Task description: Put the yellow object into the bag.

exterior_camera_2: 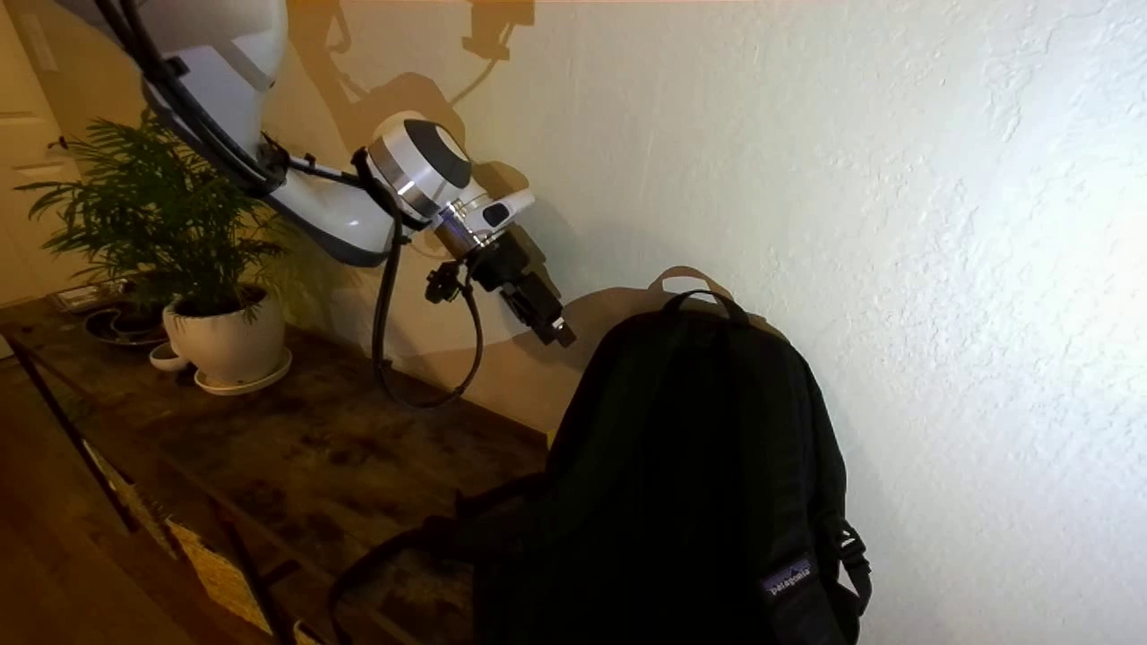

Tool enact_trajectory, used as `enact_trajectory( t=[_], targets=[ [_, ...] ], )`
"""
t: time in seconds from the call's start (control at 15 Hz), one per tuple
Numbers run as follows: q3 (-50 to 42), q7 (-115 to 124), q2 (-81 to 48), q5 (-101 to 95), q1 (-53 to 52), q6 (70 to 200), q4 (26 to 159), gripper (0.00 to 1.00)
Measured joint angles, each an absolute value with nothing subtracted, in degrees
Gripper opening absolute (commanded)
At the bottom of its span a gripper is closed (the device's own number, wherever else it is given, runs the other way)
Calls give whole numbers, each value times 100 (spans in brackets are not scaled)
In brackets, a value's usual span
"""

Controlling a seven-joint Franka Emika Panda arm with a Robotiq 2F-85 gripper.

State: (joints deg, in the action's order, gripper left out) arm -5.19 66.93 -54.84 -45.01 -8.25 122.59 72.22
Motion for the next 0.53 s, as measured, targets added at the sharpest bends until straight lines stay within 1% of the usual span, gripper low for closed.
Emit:
enact_trajectory(
  t=[0.53],
  targets=[
    [-459, 5713, -5485, -3666, -828, 12366, 7411, 100]
  ],
)
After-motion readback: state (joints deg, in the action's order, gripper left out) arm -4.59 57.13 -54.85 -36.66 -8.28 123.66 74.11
